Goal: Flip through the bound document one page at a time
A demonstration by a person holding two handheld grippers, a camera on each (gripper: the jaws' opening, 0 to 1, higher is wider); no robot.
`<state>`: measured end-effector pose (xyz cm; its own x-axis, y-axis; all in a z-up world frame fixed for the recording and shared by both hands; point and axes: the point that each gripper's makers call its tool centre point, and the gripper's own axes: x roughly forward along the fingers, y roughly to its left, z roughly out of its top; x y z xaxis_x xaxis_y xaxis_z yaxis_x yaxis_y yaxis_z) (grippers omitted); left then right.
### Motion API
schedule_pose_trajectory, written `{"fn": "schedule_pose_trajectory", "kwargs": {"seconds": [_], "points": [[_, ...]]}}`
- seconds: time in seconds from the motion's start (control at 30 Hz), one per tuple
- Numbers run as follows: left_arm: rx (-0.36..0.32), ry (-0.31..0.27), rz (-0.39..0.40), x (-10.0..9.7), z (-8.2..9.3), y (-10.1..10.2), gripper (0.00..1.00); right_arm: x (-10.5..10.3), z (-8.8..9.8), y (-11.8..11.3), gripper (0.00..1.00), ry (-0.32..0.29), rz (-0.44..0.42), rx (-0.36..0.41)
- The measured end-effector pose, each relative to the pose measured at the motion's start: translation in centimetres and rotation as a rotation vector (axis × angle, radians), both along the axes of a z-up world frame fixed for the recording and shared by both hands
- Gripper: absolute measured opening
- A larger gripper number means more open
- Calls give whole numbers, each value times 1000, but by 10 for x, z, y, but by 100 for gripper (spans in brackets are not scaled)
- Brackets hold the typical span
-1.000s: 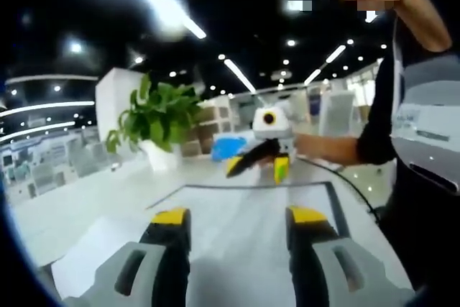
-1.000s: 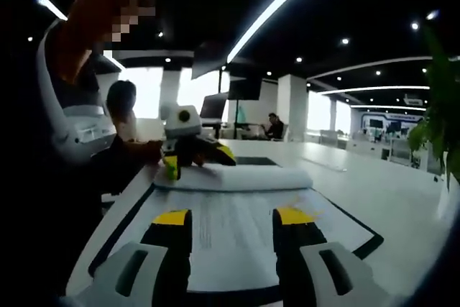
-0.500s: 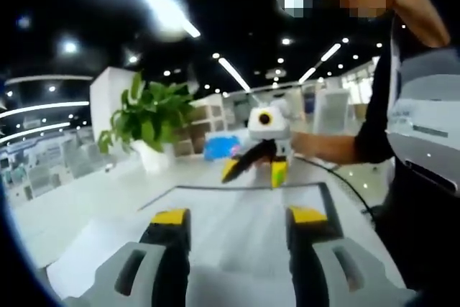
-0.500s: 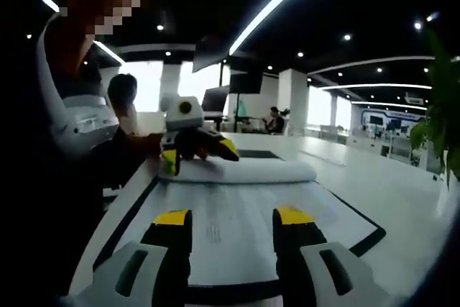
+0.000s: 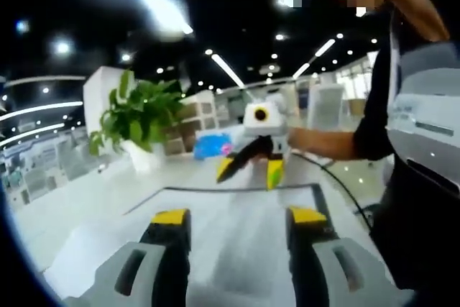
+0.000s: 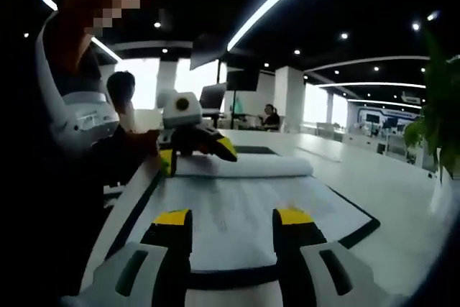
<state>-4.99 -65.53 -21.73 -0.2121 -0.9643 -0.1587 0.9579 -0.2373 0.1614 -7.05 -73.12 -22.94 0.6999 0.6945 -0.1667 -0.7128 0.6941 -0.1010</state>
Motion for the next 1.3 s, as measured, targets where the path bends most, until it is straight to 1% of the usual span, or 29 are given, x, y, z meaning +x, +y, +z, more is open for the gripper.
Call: {"fn": "schedule_pose_trajectory", "kwargs": {"seconds": [0.4, 0.57, 0.63, 0.73, 0.93, 1.3], "points": [[33, -1, -41, -15, -6, -8, 54, -8, -5, -4, 47, 24, -11, -19], [41, 2, -52, -20, -7, -11, 54, -9, -5, -4, 47, 24, -13, -20], [53, -10, -64, -27, -9, -14, 55, -10, -4, -6, 47, 21, -17, -19], [61, -8, -79, -33, -11, -17, 55, -13, -4, -7, 47, 20, -21, -19], [85, -22, -113, -45, -17, -21, 55, -18, -5, -7, 47, 23, -25, -27], [112, -24, -137, -55, -26, -27, 56, -25, -6, -6, 47, 23, -39, -39]]}}
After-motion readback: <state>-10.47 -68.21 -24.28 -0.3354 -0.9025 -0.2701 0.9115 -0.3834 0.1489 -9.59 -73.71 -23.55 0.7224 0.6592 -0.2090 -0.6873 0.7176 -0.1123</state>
